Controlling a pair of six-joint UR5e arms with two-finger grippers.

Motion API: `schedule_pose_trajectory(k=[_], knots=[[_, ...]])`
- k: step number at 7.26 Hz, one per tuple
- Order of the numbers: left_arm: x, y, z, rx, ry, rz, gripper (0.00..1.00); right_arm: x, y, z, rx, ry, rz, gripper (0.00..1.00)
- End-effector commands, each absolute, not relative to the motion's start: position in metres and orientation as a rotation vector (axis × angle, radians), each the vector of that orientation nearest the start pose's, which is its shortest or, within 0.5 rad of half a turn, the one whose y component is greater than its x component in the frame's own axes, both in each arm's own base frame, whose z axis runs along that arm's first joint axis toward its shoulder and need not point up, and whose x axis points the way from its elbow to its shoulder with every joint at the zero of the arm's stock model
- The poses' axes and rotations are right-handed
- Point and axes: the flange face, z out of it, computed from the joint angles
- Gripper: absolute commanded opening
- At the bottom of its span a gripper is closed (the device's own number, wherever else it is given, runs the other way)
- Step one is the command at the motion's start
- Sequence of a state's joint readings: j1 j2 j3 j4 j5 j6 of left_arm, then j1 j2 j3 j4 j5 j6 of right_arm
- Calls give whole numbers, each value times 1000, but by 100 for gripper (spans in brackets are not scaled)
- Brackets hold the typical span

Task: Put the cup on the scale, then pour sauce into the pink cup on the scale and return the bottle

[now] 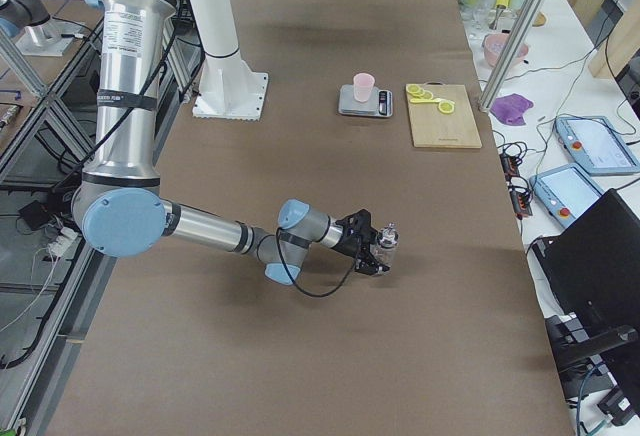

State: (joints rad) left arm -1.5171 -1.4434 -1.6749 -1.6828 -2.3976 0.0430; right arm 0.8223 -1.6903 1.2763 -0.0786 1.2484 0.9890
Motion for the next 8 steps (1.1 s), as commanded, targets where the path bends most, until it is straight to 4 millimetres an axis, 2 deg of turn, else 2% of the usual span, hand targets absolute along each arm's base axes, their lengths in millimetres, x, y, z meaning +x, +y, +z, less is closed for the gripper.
schedule_pose_trajectory(k=[1, 8], knots=[[-36, -447, 651, 79, 827, 128, 98, -179, -434, 699, 914, -635, 386, 0], [-36, -448, 650, 81, 826, 128, 98, -185, -432, 699, 910, -640, 375, 0]])
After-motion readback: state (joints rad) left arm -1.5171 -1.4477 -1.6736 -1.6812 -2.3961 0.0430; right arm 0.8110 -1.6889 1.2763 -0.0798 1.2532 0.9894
